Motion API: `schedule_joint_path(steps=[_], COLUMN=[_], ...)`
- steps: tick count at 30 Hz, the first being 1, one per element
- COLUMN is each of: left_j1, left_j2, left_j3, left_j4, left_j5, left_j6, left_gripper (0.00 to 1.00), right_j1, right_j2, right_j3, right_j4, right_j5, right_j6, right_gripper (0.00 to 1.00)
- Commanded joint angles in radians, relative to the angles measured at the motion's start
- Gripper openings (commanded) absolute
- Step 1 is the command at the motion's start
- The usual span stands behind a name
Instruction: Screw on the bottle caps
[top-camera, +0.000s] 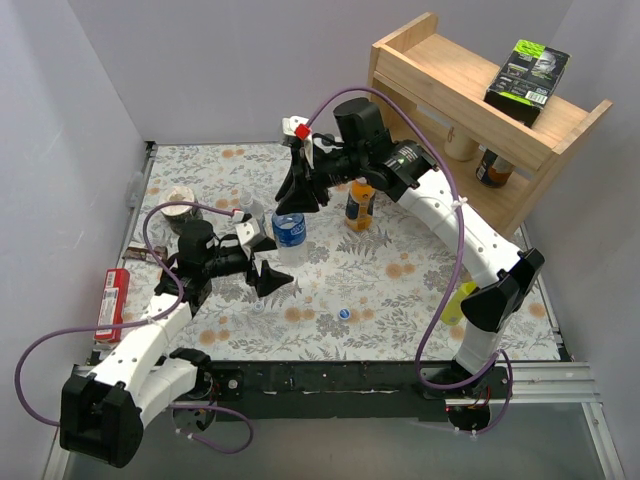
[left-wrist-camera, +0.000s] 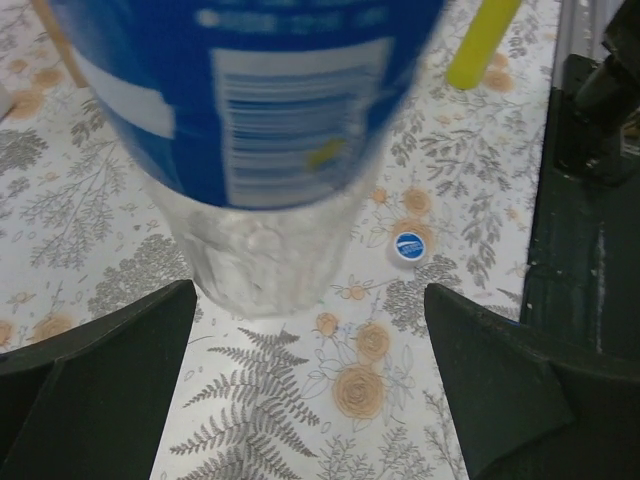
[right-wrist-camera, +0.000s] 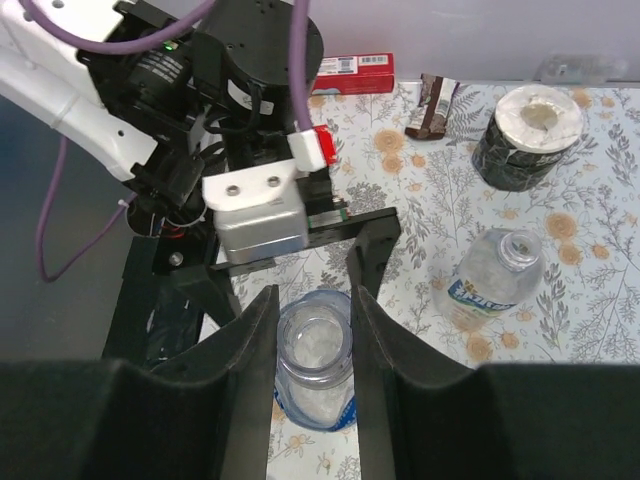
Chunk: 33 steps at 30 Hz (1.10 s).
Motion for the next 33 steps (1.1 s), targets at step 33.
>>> schedule_joint_path(steps=[33], left_j1=[-0.061], left_j2=[0.242], left_j3=[-0.010], left_j4=[0.603], left_j5=[0.097], left_j6=[-0.370], left_gripper=[0.79], right_j1=[0.023], right_j2=[-0.039], right_j3=[0.006], right_j4=[0.064], right_j5=[-0.051], right_j6=[0.054], right_gripper=[0.01])
